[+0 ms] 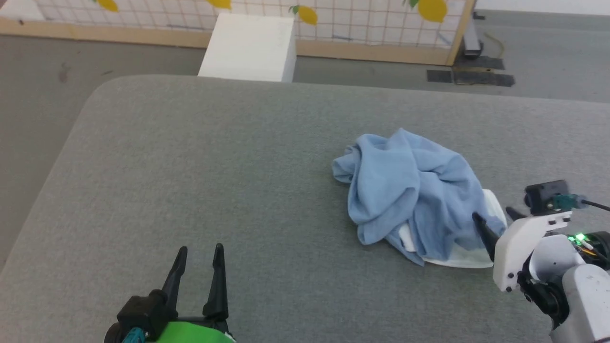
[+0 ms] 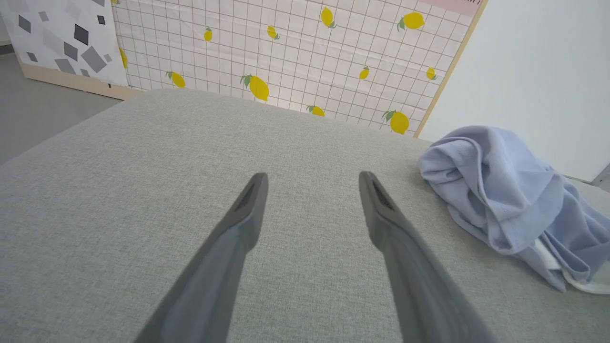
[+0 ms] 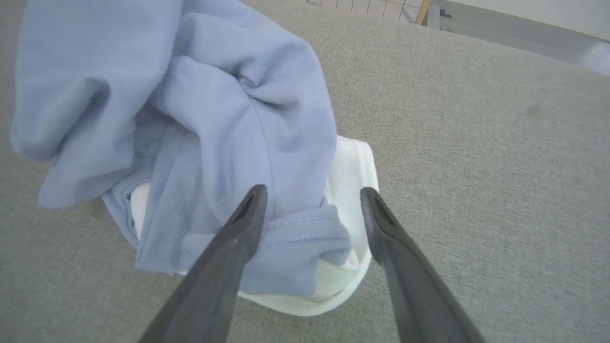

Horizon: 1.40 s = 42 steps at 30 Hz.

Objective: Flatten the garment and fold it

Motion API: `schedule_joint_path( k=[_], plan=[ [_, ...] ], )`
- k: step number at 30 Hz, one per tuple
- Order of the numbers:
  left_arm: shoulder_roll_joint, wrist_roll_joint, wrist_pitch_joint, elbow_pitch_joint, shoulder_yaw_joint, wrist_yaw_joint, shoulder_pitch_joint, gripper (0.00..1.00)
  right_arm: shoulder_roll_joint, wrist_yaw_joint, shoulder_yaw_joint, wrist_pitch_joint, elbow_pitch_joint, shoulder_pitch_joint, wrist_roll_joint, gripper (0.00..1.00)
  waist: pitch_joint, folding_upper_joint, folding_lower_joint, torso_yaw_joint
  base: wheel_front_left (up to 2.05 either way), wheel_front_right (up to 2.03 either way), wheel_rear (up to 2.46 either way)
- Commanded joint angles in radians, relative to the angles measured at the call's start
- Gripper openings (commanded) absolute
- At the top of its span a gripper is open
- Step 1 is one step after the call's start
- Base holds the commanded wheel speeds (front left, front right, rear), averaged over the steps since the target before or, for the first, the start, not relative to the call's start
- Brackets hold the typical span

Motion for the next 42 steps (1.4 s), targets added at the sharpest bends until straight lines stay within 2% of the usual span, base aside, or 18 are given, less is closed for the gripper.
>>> schedule_joint_path(
  k=[1,5,9,10,11,12,13,18,24,29,34,38,41,42],
  plan=[
    [-0.004,-0.005,-0.005,0.006,-0.004,0.003,-0.02,1.0,-0.016,-0.002,0.027,0.027,0.016,-0.019,0.008,1.0,0.025,0.0,0.0,0.031,0.0,0.0,0.0],
    [-0.004,-0.011,-0.005,0.014,-0.012,0.006,-0.028,1.0,-0.026,-0.002,0.059,0.079,0.085,-0.037,0.022,1.0,0.035,0.0,0.0,0.055,0.0,0.0,0.0],
    [-0.004,-0.014,-0.005,0.022,-0.022,0.007,-0.039,1.0,-0.031,-0.002,0.075,0.07,0.175,-0.048,0.011,1.0,0.03,0.0,0.0,0.08,0.0,0.0,0.0],
    [-0.004,-0.015,-0.005,0.023,-0.022,0.009,-0.039,1.0,-0.028,-0.002,0.073,0.063,0.194,-0.05,0.011,0.75,0.026,0.0,0.0,0.084,0.0,0.0,0.0],
    [-0.004,-0.014,-0.005,0.025,-0.021,0.009,-0.038,1.0,-0.025,-0.002,0.076,0.053,0.212,-0.054,0.006,0.31,0.021,0.0,0.0,0.087,0.0,0.0,0.0],
    [-0.004,-0.014,-0.005,0.027,-0.02,0.01,-0.036,1.0,-0.022,-0.002,0.08,0.043,0.222,-0.058,0.005,0.21,0.016,0.0,0.0,0.089,0.0,0.0,0.0],
    [-0.004,-0.014,-0.005,0.028,-0.018,0.011,-0.033,1.0,-0.016,-0.002,0.082,0.031,0.231,-0.062,0.009,0.0,0.009,0.0,0.0,0.089,0.0,0.0,0.0],
    [-0.004,-0.017,-0.005,0.037,-0.009,0.014,-0.008,1.0,0.005,-0.002,0.107,-0.022,0.205,-0.103,0.065,0.0,-0.037,0.0,0.0,0.071,0.0,0.0,0.0],
    [-0.004,-0.028,-0.005,0.042,-0.017,0.011,0.013,1.0,0.019,-0.002,0.155,-0.037,0.07,-0.171,0.162,0.0,-0.093,0.0,0.0,0.034,0.0,0.0,0.0],
    [-0.004,-0.032,-0.005,0.039,-0.023,0.012,0.023,1.0,0.017,-0.002,0.262,0.027,-0.099,-0.169,0.228,0.0,-0.107,0.0,0.0,0.015,0.0,0.0,0.0],
    [-0.004,-0.032,-0.005,0.04,-0.029,0.007,0.023,1.0,0.037,-0.002,0.4,0.122,-0.239,-0.057,0.303,0.0,-0.084,0.0,0.0,0.017,0.0,0.0,0.0],
    [-0.004,-0.03,-0.005,0.046,-0.034,0.001,0.012,1.0,0.047,-0.002,0.489,0.141,-0.235,0.067,0.325,0.0,-0.058,0.0,0.0,0.036,0.0,0.0,0.0],
    [-0.004,-0.03,-0.005,0.051,-0.038,-0.003,0.0,1.0,0.06,-0.002,0.515,0.103,-0.173,0.122,0.313,0.0,-0.044,0.0,0.0,0.052,0.0,0.0,0.0],
    [-0.004,-0.03,-0.005,0.053,-0.037,-0.003,-0.004,1.0,0.061,-0.002,0.528,0.083,-0.146,0.127,0.3,0.03,-0.04,0.0,0.0,0.057,0.0,0.0,0.0]
  ],
)
